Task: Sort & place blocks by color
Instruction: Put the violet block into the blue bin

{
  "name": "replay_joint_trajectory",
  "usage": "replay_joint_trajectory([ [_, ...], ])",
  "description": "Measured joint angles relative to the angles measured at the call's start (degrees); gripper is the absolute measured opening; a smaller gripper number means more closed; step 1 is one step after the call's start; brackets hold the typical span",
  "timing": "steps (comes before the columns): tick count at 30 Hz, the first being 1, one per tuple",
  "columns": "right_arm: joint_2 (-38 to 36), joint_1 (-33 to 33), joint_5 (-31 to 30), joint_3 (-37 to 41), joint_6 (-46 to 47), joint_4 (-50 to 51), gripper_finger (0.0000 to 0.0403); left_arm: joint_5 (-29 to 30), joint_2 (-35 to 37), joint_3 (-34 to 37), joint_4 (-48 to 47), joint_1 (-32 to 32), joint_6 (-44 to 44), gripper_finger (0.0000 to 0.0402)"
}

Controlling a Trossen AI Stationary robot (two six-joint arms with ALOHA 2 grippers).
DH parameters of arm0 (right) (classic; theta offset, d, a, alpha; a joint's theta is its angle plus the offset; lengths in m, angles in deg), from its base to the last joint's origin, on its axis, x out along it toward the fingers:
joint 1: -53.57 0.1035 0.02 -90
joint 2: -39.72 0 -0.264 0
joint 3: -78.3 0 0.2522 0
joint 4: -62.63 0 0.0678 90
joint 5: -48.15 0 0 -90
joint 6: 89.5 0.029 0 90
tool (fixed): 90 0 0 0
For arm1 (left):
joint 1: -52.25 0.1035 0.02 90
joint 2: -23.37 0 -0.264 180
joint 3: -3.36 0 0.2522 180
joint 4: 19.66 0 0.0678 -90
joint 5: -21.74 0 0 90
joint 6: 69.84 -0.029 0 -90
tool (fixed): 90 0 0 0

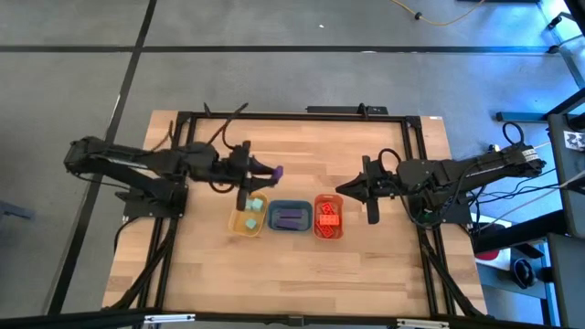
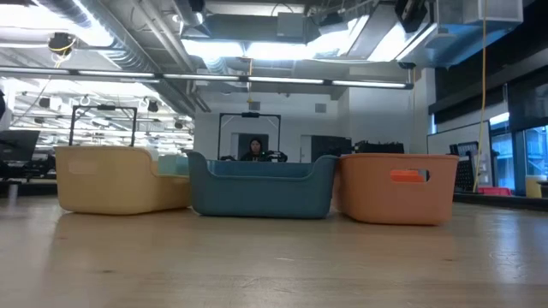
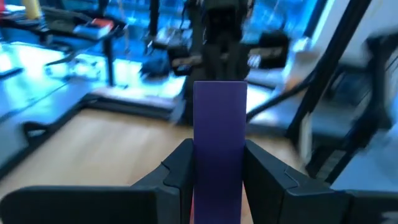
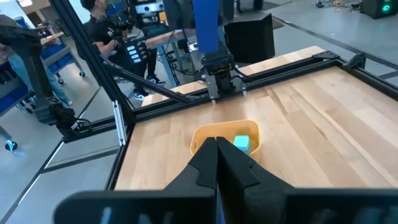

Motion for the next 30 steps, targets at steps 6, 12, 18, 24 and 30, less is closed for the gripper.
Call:
replay_joint_trajectory([
  [6,0.0,0.0,-0.04,0.01,-0.05,-0.41,0.0,0.48,-2.31,14.47,29.32,-0.85,10.21,0.0099],
  [12,0.02,0.0,-1.43,0.02,-0.17,-0.87,0.0,6.38,-4.74,18.97,38.28,-3.81,10.8,0.01],
  [18,0.02,0.0,-1.53,0.02,-0.51,-1.2,0.0,6.41,-4.97,18.97,38.65,-4.12,10.53,0.01],
  [24,0.02,0.0,-1.53,0.02,-0.46,-1.22,0.0,6.32,-4.95,18.97,38.63,-4.12,10.5,0.0101],
  [30,0.02,0.0,-1.53,0.02,-0.28,-1.19,0.0,5.97,-4.95,18.95,38.59,-4.12,10.5,0.0101],
])
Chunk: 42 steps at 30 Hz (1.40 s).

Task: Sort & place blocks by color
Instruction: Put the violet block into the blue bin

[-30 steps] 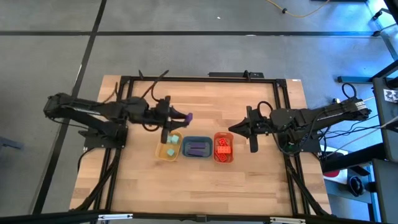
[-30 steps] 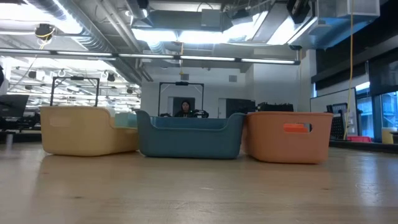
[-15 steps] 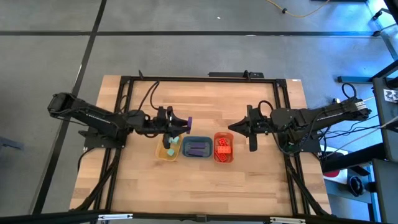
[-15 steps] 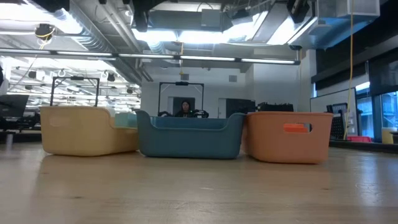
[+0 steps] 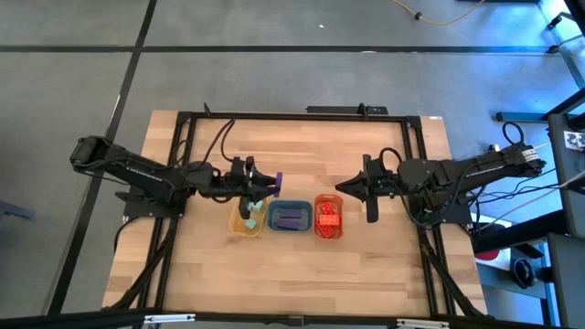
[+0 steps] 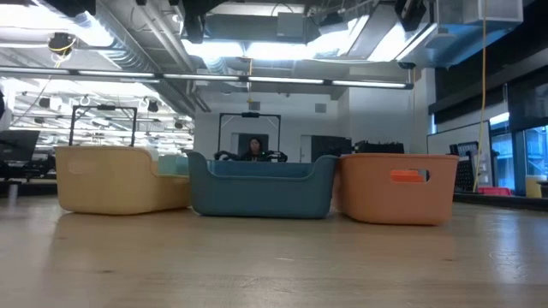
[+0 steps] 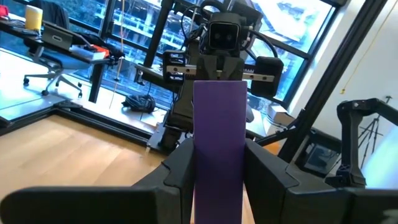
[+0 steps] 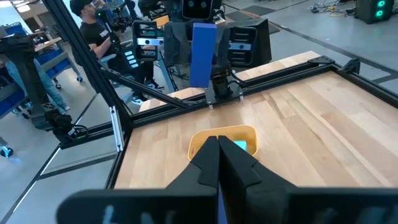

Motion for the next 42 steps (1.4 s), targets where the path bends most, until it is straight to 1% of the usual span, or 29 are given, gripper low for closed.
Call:
replay_joint_trajectory([
  [4,0.0,0.0,0.0,0.02,0.0,0.0,0.0,0.0,0.0,0.0,-0.2,0.0,0.0,0.0101],
  [6,0.0,0.0,-0.02,0.02,0.0,0.0,0.0,0.38,-0.1,-0.74,-2.61,0.0,-0.02,0.0101],
  [8,0.0,0.0,-0.11,0.02,0.0,0.0,0.0,0.72,-0.72,-3.52,-9.31,0.17,-0.1,0.0101],
  [11,0.0,0.0,-0.13,0.02,0.0,0.0,0.0,-0.99,-3.36,-10.76,-23.3,1.01,-2.68,0.0101],
  [15,0.0,0.0,-0.11,0.04,-0.16,0.01,0.0,-4.82,-10.62,-20.77,-42.61,1.87,-7.73,0.0101],
  [17,0.0,0.0,-0.11,0.04,-0.23,0.02,0.0,-6.09,-14.81,-24.94,-49.51,1.97,-9.84,0.0101],
  [20,0.0,0.0,-0.11,0.04,-0.27,0.02,0.0,-7.85,-21.08,-29.1,-57.24,1.99,-13.3,0.0101],
  [22,0.0,0.0,-0.1,0.04,-0.82,0.02,0.0,-8.86,-24.6,-30.11,-59.43,1.98,-14.6,0.0101],
  [25,0.0,0.0,-0.1,0.05,-1.25,0.0,0.0,-10.75,-28.73,-30.32,-58.56,1.97,-14.84,0.0101],
  [31,0.0,0.0,-0.13,0.06,-1.22,-0.02,0.0,-10.8,-35.06,-30.34,-57.95,1.97,-14.97,0.0101],
  [37,0.0,0.02,-1.03,0.06,-1.23,-0.02,0.0,-10.78,-39.62,-30.34,-57.87,1.99,-15.08,0.0101],
  [42,0.0,0.02,-1.03,0.06,-1.18,-0.04,0.0,-10.43,-40.39,-30.45,-57.61,1.99,-15.1,0.0101],
])
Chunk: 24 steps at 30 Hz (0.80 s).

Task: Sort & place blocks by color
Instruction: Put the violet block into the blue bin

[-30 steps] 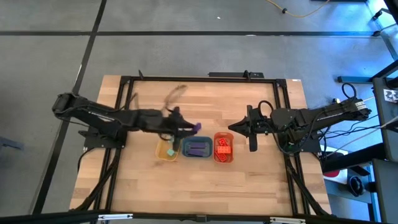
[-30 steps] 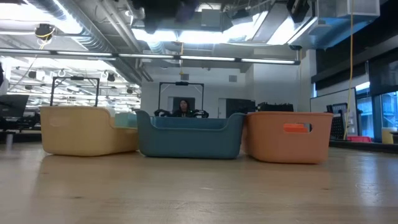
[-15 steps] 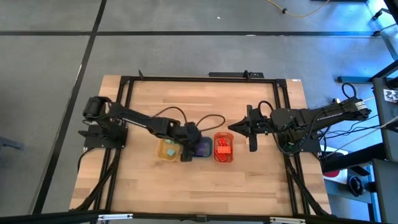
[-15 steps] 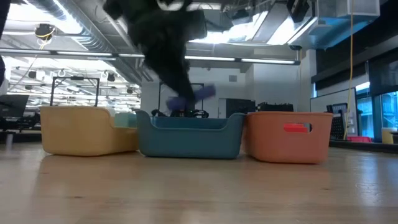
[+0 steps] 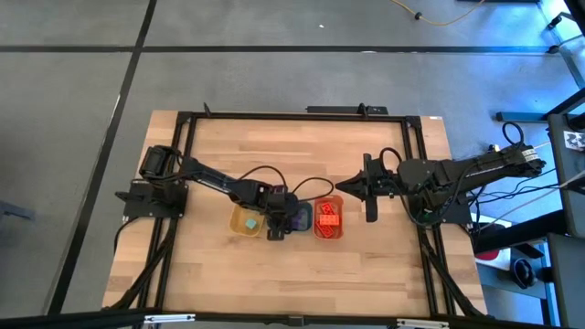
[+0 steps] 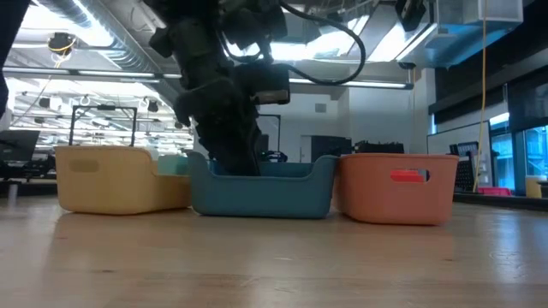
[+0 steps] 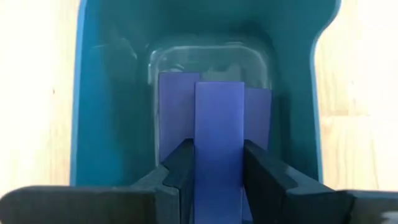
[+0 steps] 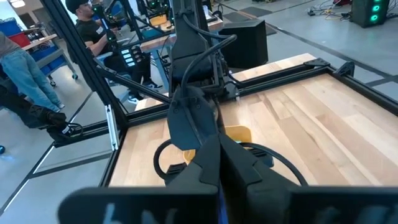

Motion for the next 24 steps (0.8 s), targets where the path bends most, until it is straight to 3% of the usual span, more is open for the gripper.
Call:
replay_joint_trajectory([
  [7,0.0,-0.01,-0.02,0.0,0.11,0.02,0.0,1.73,0.0,0.04,0.06,0.0,0.01,0.0105],
  [24,0.0,0.0,-0.02,0.0,-0.02,0.04,0.0,1.78,-0.07,0.17,0.0,0.0,0.26,0.0163],
])
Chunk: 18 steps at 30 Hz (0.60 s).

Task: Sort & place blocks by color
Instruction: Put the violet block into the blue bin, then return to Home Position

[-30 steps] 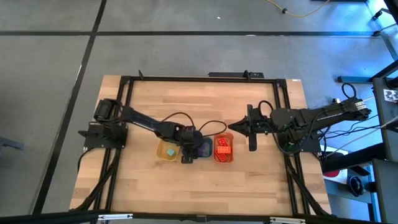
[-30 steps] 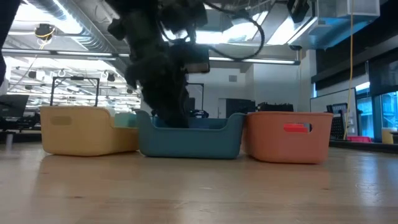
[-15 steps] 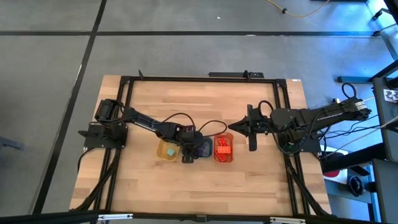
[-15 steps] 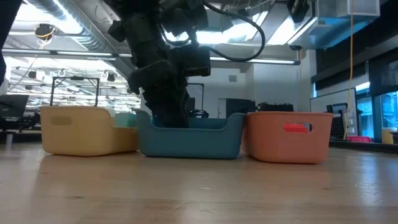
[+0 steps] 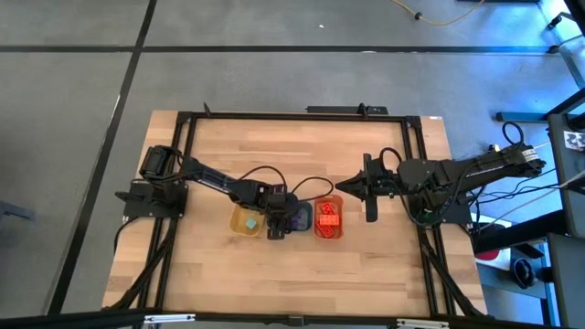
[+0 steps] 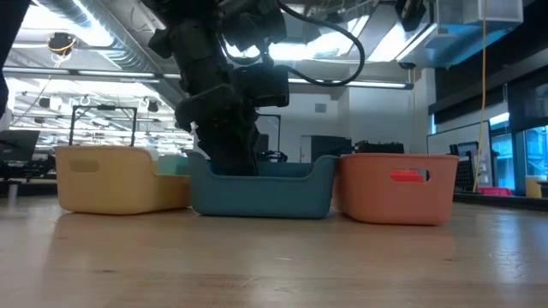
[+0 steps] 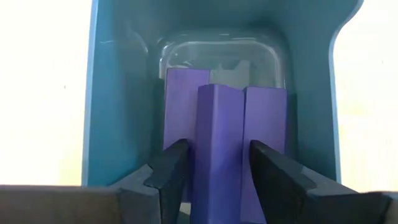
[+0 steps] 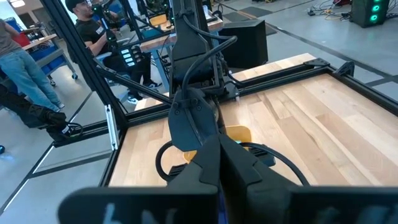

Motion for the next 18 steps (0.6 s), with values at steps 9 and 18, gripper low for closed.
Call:
replay_joint_trajectory([
  [9,0.0,-0.02,0.0,0.0,0.0,0.01,0.0,-0.67,0.73,-0.19,0.05,0.8,1.75,0.0201],
  [18,-0.02,0.0,0.01,-0.02,-0.04,-0.23,0.0,-1.86,3.95,-2.8,-2.03,1.89,1.72,0.0206],
])
